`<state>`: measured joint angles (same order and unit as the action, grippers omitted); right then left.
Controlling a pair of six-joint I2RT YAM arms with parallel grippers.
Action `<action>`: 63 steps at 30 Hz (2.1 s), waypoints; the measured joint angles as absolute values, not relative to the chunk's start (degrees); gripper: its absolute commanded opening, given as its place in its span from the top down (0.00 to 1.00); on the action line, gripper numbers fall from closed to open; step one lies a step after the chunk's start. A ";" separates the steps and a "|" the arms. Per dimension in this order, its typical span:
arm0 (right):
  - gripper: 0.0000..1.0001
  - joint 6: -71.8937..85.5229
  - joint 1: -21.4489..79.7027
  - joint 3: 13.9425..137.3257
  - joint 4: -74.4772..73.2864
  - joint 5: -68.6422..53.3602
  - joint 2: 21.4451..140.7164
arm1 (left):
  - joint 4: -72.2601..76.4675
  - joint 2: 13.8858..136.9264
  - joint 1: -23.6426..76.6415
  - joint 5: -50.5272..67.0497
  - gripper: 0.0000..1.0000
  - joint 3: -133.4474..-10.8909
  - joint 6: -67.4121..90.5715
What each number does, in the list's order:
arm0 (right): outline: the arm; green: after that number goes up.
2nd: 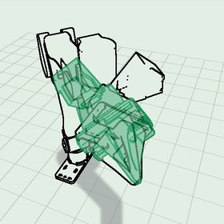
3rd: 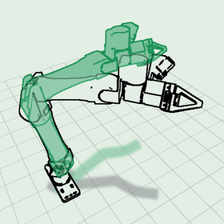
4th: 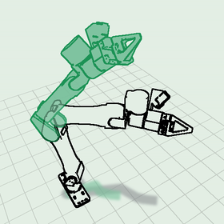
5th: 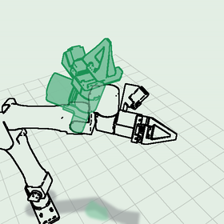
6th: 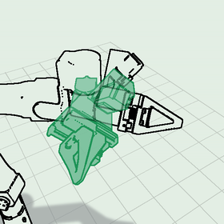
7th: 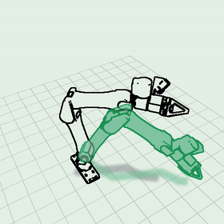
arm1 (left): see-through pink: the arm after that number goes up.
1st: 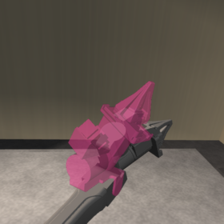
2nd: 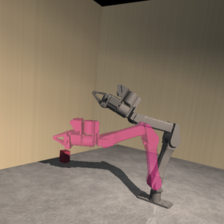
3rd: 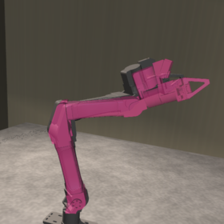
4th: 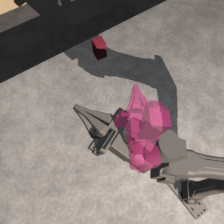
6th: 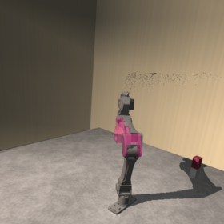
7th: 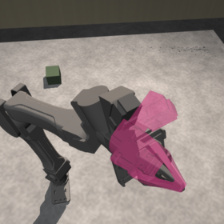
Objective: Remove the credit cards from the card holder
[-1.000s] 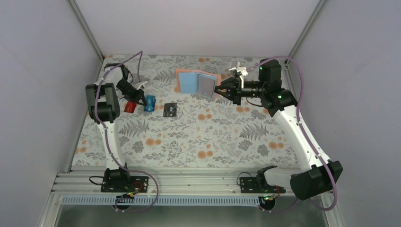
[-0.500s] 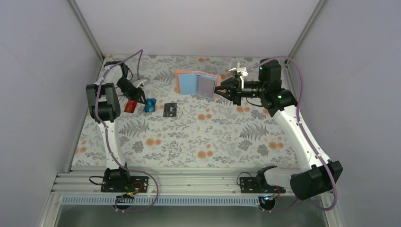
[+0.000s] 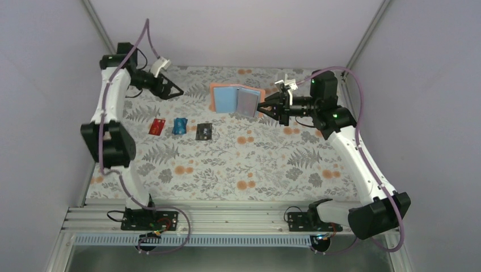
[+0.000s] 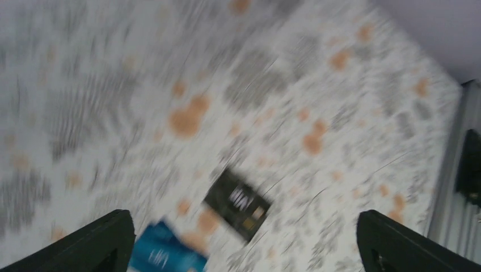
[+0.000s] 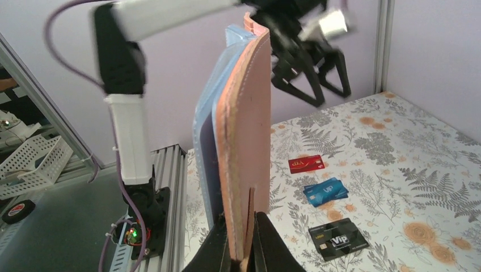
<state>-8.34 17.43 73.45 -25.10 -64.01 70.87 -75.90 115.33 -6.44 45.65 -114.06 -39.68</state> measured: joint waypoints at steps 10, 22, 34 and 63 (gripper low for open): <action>0.96 -2.94 17.43 72.69 -21.74 -65.84 71.33 | -61.21 89.21 8.91 61.23 0.00 -105.60 -33.52; 0.96 -2.83 17.45 72.42 -21.69 -68.79 72.16 | -57.12 91.31 18.00 62.83 0.33 -101.97 -29.45; 0.42 -6.33 17.30 72.29 -22.92 -68.53 73.23 | -56.62 89.36 23.38 62.67 0.98 -101.89 -28.40; 0.60 -2.09 19.22 70.11 -12.03 -63.79 68.20 | -58.48 84.51 23.38 61.30 0.98 -102.74 -28.10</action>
